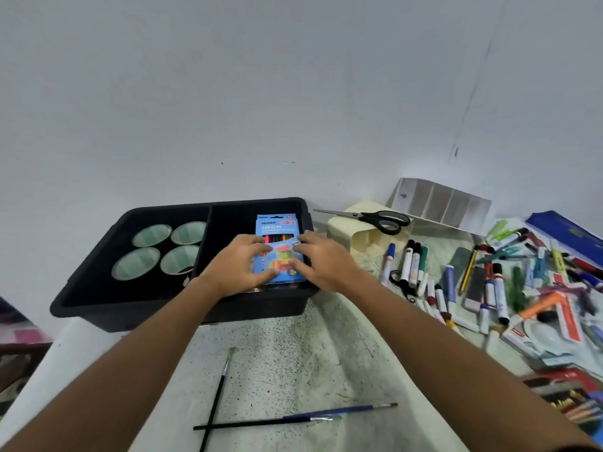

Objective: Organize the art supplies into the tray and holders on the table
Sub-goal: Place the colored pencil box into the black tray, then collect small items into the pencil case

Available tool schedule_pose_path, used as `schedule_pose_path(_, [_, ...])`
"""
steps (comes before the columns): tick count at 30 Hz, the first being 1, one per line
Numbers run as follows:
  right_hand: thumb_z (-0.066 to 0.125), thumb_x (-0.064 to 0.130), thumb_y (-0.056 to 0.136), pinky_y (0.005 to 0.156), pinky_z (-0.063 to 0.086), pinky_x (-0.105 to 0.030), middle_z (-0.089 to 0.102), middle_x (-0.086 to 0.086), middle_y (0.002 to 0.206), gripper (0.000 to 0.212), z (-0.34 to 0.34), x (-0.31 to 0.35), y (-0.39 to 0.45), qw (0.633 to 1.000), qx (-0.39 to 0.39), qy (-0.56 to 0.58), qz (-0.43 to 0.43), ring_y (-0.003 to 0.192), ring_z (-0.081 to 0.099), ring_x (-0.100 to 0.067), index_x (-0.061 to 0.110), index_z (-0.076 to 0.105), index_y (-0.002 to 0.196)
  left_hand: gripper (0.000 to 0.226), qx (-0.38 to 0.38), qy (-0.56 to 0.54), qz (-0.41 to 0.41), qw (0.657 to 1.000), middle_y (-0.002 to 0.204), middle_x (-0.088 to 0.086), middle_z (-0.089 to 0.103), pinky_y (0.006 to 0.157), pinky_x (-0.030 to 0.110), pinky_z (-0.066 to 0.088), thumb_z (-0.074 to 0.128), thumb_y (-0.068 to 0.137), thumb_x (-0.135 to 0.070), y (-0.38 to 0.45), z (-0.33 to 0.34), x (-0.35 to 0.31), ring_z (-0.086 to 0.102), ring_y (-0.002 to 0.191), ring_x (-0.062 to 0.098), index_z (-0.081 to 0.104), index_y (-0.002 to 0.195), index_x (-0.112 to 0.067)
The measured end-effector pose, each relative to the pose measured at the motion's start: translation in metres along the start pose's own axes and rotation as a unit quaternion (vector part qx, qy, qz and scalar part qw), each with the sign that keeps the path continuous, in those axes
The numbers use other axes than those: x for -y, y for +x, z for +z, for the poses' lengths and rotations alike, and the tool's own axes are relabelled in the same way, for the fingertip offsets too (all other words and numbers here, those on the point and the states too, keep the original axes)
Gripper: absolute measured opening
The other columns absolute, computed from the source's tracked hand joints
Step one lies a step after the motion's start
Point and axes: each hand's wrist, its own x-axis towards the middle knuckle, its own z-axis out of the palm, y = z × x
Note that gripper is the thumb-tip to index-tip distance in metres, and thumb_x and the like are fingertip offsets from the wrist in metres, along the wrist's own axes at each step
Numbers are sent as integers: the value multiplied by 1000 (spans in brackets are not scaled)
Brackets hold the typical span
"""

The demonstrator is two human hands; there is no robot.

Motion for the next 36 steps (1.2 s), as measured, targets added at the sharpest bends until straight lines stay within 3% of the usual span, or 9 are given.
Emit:
schedule_pose_path(8, [57,20,93,90,49,-37,64,-13,122,32,-9,-30,-98,995,-97,12,7,110,60,-28,5,66,119,42,-131,56,196,970,102,15,67,83,42,53,55,86,-36,-1,-2,-54,63,98,33,73,99,0])
schedule_pose_path(12, [59,32,90,99,44,-39,55,-12,135,43,-14,-57,-140,995,-25,-52,86,122,52,-30,12,60,129,33,-60,29,299,952,110,9,65,87,37,52,56,86,-28,5,32,-114,59,104,23,70,107,-6])
schedule_pose_path(15, [39,63,90,115,30,-44,33,-12,155,70,-10,-68,-158,986,55,-101,123,141,31,-28,21,41,146,52,87,49,241,965,145,3,46,113,40,35,51,92,-41,6,80,-142,37,135,17,49,140,-19])
schedule_pose_path(18, [43,61,91,119,22,-47,18,-18,160,74,-1,-72,-166,979,107,-116,127,146,22,-34,18,32,150,67,173,114,194,959,161,4,19,119,36,9,44,96,-48,5,116,-152,10,149,19,23,153,-19])
schedule_pose_path(22, [42,50,91,116,27,-46,19,-20,159,65,4,-78,-166,984,85,-107,117,143,26,-34,18,37,147,67,181,73,173,965,163,3,12,120,34,2,39,98,-43,0,134,-145,4,150,17,14,155,-18])
schedule_pose_path(27, [39,56,89,114,29,-42,29,-16,156,63,-8,-87,-164,990,50,-81,100,140,34,-30,19,51,139,67,135,53,189,971,160,4,23,122,38,13,54,93,-34,-2,124,-143,10,150,19,27,152,-17])
schedule_pose_path(31, [44,52,84,106,38,-37,47,-8,146,55,-40,-100,-167,989,17,105,101,128,48,-16,23,61,128,75,61,75,211,973,159,7,23,118,43,17,63,86,-34,-4,104,-146,13,149,23,31,151,-18])
schedule_pose_path(34, [50,33,88,82,58,-42,72,-4,110,33,-65,-115,-162,912,42,375,159,87,65,-10,16,70,110,87,5,122,246,961,158,13,27,116,52,19,71,80,-42,-8,92,-147,21,147,29,28,152,-18])
schedule_pose_path(36, [46,37,89,79,57,-49,72,-13,105,46,-75,-128,-155,793,127,554,221,89,70,-28,1,65,111,96,-21,157,265,951,156,15,31,114,56,22,73,75,-53,-12,90,-147,28,144,32,26,151,-17])
